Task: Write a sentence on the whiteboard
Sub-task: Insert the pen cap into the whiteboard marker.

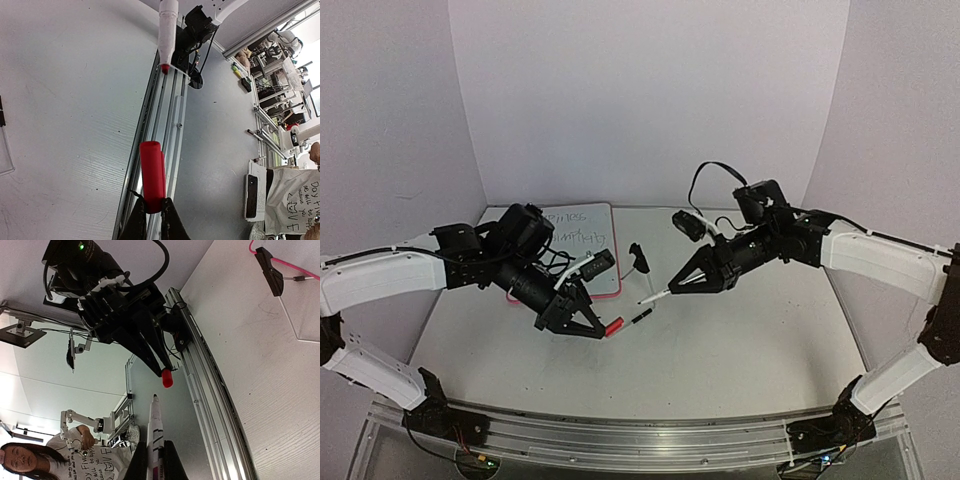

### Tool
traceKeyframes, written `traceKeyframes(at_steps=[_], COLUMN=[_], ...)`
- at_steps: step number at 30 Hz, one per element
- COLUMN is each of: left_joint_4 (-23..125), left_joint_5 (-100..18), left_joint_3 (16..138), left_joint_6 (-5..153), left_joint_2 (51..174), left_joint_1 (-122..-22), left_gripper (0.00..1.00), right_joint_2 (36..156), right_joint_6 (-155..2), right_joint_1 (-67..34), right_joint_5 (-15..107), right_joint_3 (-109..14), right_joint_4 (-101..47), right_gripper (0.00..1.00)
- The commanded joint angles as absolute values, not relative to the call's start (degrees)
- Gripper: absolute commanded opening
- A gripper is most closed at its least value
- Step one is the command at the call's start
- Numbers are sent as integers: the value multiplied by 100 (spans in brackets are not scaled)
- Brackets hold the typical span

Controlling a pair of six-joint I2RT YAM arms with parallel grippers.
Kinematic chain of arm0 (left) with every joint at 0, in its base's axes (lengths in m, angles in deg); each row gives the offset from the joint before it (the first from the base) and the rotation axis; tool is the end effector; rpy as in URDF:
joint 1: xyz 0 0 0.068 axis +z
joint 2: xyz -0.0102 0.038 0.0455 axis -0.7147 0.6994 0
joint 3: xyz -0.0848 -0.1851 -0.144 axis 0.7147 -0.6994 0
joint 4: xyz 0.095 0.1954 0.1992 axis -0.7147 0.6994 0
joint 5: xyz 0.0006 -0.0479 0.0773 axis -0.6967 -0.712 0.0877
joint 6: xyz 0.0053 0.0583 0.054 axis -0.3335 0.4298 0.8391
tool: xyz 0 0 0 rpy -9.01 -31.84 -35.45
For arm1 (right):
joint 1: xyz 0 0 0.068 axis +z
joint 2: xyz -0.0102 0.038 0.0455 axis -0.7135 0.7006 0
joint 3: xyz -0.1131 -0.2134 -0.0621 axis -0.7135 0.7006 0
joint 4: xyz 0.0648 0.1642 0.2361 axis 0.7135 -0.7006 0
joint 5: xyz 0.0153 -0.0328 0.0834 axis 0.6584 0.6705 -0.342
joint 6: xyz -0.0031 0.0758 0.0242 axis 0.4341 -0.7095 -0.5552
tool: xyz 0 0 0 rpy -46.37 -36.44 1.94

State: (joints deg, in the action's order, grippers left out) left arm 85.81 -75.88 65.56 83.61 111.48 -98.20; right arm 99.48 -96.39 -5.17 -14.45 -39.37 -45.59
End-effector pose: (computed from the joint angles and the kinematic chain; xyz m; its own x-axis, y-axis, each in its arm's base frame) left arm 0.1616 -0.2888 0.2447 -0.4653 0.5766 -0.6717 0.8516 0.0847 -0.5172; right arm 0.2356 0.2837 0.2707 -0.7619 -0.4299 -0.4844 -0.5303 -0.0153 0.8477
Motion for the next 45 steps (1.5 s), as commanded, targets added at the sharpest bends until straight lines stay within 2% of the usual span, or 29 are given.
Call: traceKeyframes(at_steps=[1, 45], left_joint_4=[8339, 7990], left_joint_5=[-7935, -8029], left_joint_3=[6831, 6776], left_joint_6=[8391, 8228], left_joint_2=[11208, 11361], left_joint_1=[-9844, -9844], left_gripper=[0, 0], right_joint_2=[10043, 10340], right_joint_6=[-9673, -9619], right_joint_1=[-433, -239], right_joint_5=[-1705, -1749], right_joint_3=[-3913, -3888], right_joint_4=[-4298, -4261], right_gripper=[0, 0])
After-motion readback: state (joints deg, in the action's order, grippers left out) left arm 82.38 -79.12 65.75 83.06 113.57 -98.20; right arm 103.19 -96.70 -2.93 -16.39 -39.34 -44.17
